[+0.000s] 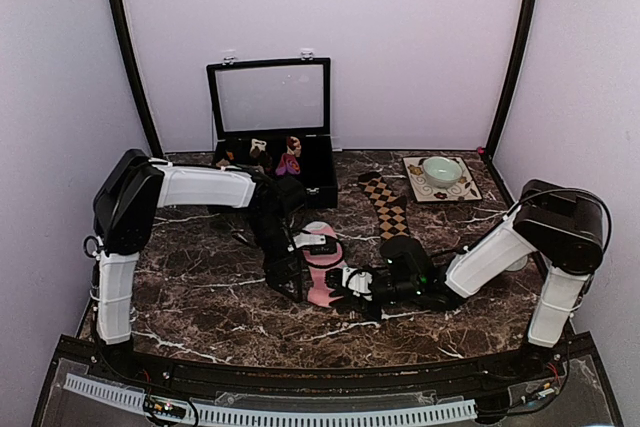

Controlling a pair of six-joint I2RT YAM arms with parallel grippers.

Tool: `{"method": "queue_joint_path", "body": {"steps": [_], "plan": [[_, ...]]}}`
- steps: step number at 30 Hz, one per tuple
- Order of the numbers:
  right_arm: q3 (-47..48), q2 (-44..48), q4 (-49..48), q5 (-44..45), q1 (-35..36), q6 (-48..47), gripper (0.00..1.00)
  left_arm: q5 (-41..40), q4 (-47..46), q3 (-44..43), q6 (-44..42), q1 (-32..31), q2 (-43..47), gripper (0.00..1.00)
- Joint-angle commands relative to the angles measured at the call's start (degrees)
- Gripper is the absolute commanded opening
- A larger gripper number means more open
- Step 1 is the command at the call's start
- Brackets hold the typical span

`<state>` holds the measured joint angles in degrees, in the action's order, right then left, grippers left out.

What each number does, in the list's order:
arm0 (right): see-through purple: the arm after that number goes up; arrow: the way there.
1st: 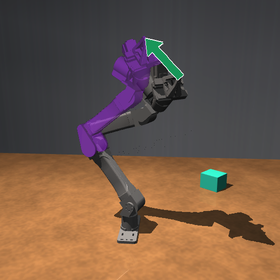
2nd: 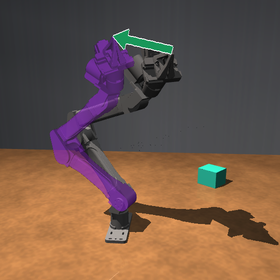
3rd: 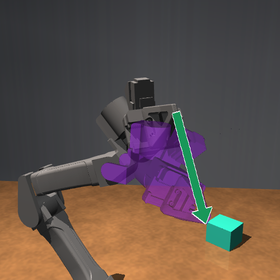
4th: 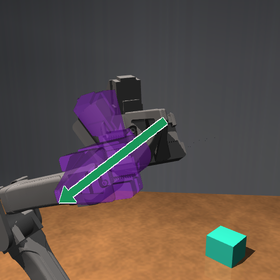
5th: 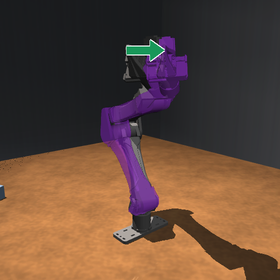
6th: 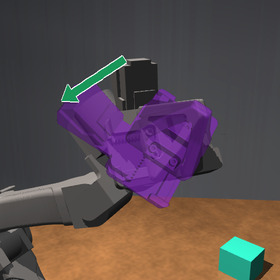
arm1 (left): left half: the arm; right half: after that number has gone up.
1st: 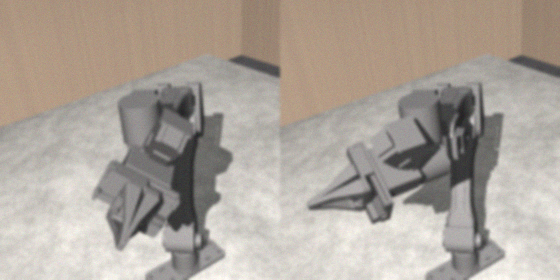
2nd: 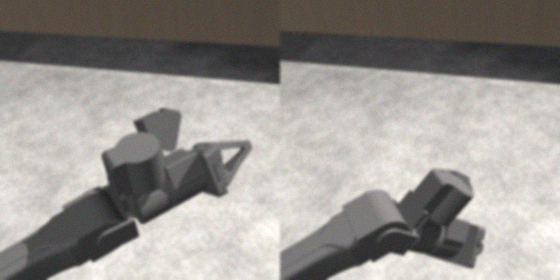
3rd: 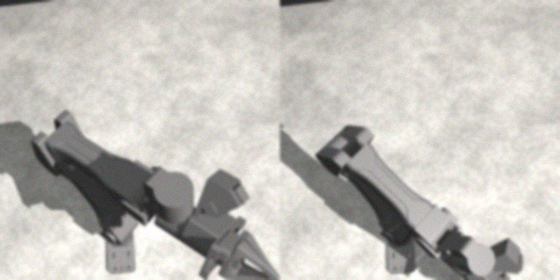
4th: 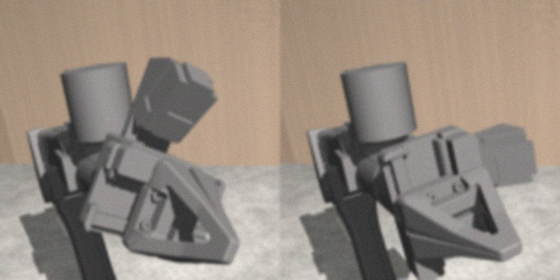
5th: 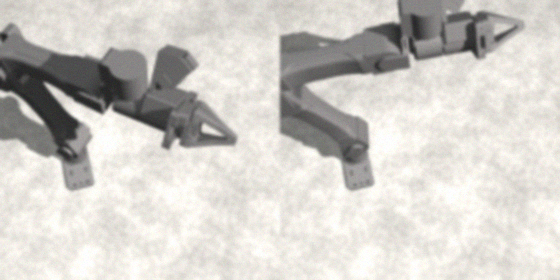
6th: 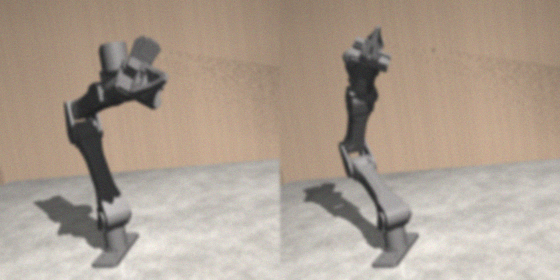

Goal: Roll the socks
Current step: Roll the sock at the center of the board.

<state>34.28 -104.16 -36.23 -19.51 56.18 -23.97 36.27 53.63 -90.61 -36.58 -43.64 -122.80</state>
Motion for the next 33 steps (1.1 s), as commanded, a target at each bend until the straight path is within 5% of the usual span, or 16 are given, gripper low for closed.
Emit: {"method": "queue_joint_path", "body": {"steps": [1, 9, 14, 19, 21, 24, 28, 33], "plan": [[-1.9, -4.6, 13.6, 0.8, -1.2, 5.5, 0.14, -9.4, -11.8, 7.0, 3.0, 1.2, 8.3, 0.99], [-1.5, -5.9, 10.3, -7.1, -5.2, 15.6, 0.09, -23.7, -24.1, 13.3, 6.3, 2.5, 18.5, 0.99], [-0.4, -7.1, 9.1, -11.0, -7.0, 21.0, 0.08, -23.7, -27.4, 13.5, 10.2, 7.9, 18.1, 0.99], [1.6, -9.4, 9.6, -14.4, -8.4, 24.0, 0.07, -26.7, -42.6, 23.0, 10.0, 7.9, 30.4, 0.99], [2.9, -10.4, 11.1, -15.1, -8.6, 24.4, 0.06, -37.0, -45.2, 24.5, 15.4, 8.0, 27.8, 0.98], [4.3, -11.4, 12.5, -16.0, -9.1, 26.0, 0.06, -26.4, -33.7, 19.3, 10.7, 9.9, 22.5, 0.50], [5.4, -13.2, 13.5, -18.2, -10.1, 28.8, 0.05, -16.6, -40.6, 28.8, 4.3, 6.1, 28.3, 0.50], [5.5, -15.4, 13.2, -19.9, -11.8, 33.1, 0.03, -11.5, -35.5, 30.4, -4.5, -1.7, 27.2, 0.49]]}}
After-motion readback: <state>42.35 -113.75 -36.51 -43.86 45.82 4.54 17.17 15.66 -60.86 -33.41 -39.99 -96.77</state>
